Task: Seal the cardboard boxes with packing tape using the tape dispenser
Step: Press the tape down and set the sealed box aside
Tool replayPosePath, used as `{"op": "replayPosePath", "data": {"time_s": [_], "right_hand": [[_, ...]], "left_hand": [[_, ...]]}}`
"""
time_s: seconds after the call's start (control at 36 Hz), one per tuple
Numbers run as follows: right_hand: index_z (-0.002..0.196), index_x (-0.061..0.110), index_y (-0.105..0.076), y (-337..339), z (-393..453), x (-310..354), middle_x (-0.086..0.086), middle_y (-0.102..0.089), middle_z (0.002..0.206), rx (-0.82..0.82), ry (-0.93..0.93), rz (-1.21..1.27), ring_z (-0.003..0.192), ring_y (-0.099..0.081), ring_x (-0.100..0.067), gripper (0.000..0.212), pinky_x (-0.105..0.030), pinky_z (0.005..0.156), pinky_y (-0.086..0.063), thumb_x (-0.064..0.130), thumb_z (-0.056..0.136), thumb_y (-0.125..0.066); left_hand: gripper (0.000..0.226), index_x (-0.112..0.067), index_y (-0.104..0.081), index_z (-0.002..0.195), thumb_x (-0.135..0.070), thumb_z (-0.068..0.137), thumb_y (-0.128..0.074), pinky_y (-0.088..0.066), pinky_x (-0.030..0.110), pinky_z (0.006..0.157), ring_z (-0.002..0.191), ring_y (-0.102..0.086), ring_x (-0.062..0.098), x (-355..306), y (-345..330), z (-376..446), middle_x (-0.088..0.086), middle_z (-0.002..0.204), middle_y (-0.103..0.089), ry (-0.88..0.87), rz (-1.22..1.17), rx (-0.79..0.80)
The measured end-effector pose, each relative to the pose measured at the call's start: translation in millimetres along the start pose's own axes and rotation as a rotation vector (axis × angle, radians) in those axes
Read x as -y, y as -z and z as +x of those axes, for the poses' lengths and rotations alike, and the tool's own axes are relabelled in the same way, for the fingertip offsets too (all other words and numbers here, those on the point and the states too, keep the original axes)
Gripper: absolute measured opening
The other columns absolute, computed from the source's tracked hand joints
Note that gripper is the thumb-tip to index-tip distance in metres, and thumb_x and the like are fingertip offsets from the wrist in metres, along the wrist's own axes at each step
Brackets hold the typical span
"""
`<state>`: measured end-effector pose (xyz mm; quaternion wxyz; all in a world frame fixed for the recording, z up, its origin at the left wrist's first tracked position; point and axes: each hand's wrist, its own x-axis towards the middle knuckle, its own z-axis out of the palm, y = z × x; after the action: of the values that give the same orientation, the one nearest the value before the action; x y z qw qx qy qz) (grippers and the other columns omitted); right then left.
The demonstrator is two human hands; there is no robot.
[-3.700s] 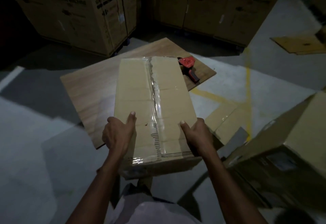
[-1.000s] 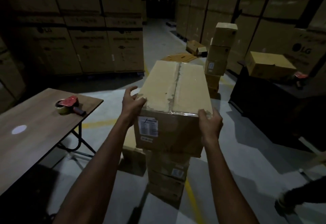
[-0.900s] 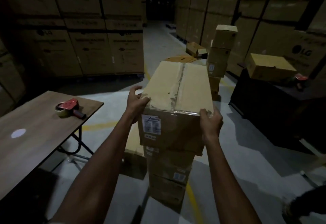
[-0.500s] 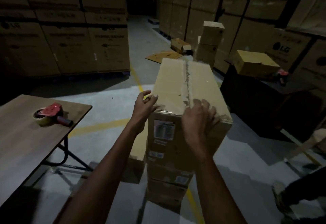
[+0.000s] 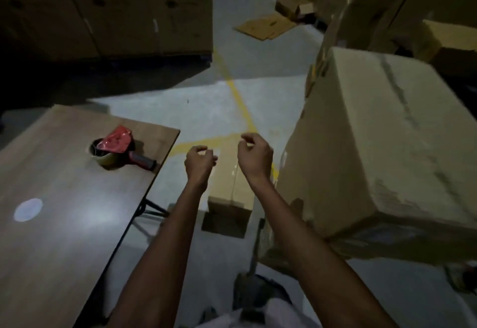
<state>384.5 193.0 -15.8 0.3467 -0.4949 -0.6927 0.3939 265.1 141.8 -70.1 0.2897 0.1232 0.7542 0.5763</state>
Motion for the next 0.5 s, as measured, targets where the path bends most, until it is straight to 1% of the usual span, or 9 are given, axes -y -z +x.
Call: {"op": "replayPosePath", "data": {"time_s": [0.06,0.11,0.17,0.19,0.25,0.31,0.36,0.44,0.5], "right_hand": [[0.127,0.004,-0.070,-38.9,23.2,-31.7,-0.014,-0.071,0.127,0.022,-0.213,0.036,0.117,-0.065,-0.029,0.027,-0.034,0.095,-0.050,0.009,0.104,-0.058],[0.131,0.002,-0.067,-76.0,44.6,-75.0,-0.017,-0.067,0.131,0.033,-0.387,0.041,0.119,-0.063,-0.032,0.029,-0.035,0.096,-0.050,0.008,0.105,-0.055],[0.136,0.003,-0.062,-112.2,62.2,-126.6,-0.020,-0.064,0.133,0.046,-0.542,0.022,0.118,-0.061,-0.035,0.032,-0.035,0.094,-0.049,0.009,0.106,-0.052],[0.139,0.003,-0.059,-129.7,70.6,-154.9,-0.021,-0.062,0.135,0.050,-0.611,0.015,0.120,-0.060,-0.036,0.035,-0.037,0.096,-0.049,0.009,0.106,-0.052],[0.143,0.000,-0.053,-164.5,92.2,-216.3,-0.023,-0.059,0.139,0.044,-0.708,-0.003,0.126,-0.057,-0.039,0.040,-0.039,0.099,-0.048,0.011,0.105,-0.054],[0.146,-0.004,-0.046,-197.8,111.9,-275.3,-0.024,-0.055,0.143,0.022,-0.787,-0.018,0.129,-0.055,-0.040,0.046,-0.040,0.098,-0.048,0.013,0.104,-0.056],[0.152,-0.004,-0.037,-228.9,126.2,-335.6,-0.023,-0.048,0.152,0.016,-0.858,-0.041,0.136,-0.049,-0.041,0.057,-0.041,0.104,-0.046,0.017,0.104,-0.059],[0.156,-0.002,-0.031,-267.1,135.7,-424.3,-0.021,-0.041,0.158,0.020,-0.944,-0.063,0.141,-0.044,-0.040,0.067,-0.042,0.109,-0.043,0.024,0.103,-0.063],[0.158,-0.002,-0.030,-287.5,144.3,-478.3,-0.021,-0.038,0.161,0.012,-0.981,-0.050,0.144,-0.042,-0.041,0.073,-0.043,0.111,-0.042,0.028,0.102,-0.066]], "left_hand": [[0.028,-0.007,-0.059,0.126,-0.021,0.101,-0.060,-0.058,0.042,0.080,0.090,-0.071,0.029,26.9,6.1,35.7,0.017,0.100,-0.073,0.065,0.072,0.000],[0.030,-0.006,-0.060,0.126,-0.021,0.100,-0.061,-0.057,0.048,0.090,0.096,-0.069,0.032,59.1,7.8,76.1,0.018,0.104,-0.072,0.102,0.145,0.026],[0.033,-0.006,-0.059,0.128,-0.022,0.099,-0.062,-0.056,0.050,0.094,0.101,-0.068,0.034,96.0,3.7,119.9,0.019,0.110,-0.071,0.122,0.213,0.069],[0.035,-0.006,-0.059,0.129,-0.024,0.099,-0.062,-0.055,0.050,0.095,0.104,-0.067,0.034,118.3,-1.5,141.8,0.019,0.114,-0.070,0.129,0.240,0.087],[0.037,-0.007,-0.058,0.130,-0.026,0.099,-0.062,-0.054,0.048,0.096,0.106,-0.065,0.033,164.4,-15.8,187.0,0.019,0.120,-0.067,0.145,0.277,0.120],[0.039,-0.008,-0.056,0.133,-0.027,0.100,-0.063,-0.053,0.042,0.097,0.110,-0.063,0.033,212.5,-32.2,230.1,0.019,0.126,-0.064,0.177,0.319,0.172],[0.045,-0.008,-0.053,0.138,-0.030,0.100,-0.064,-0.049,0.037,0.096,0.119,-0.058,0.034,264.6,-50.1,267.4,0.019,0.136,-0.058,0.218,0.367,0.226],[0.051,-0.009,-0.050,0.142,-0.035,0.100,-0.063,-0.046,0.037,0.099,0.128,-0.053,0.035,343.3,-76.7,313.4,0.017,0.145,-0.052,0.301,0.416,0.250],[0.058,-0.006,-0.046,0.146,-0.037,0.099,-0.064,-0.045,0.038,0.101,0.131,-0.051,0.036,392.3,-94.4,342.8,0.019,0.149,-0.048,0.319,0.427,0.250]]}}
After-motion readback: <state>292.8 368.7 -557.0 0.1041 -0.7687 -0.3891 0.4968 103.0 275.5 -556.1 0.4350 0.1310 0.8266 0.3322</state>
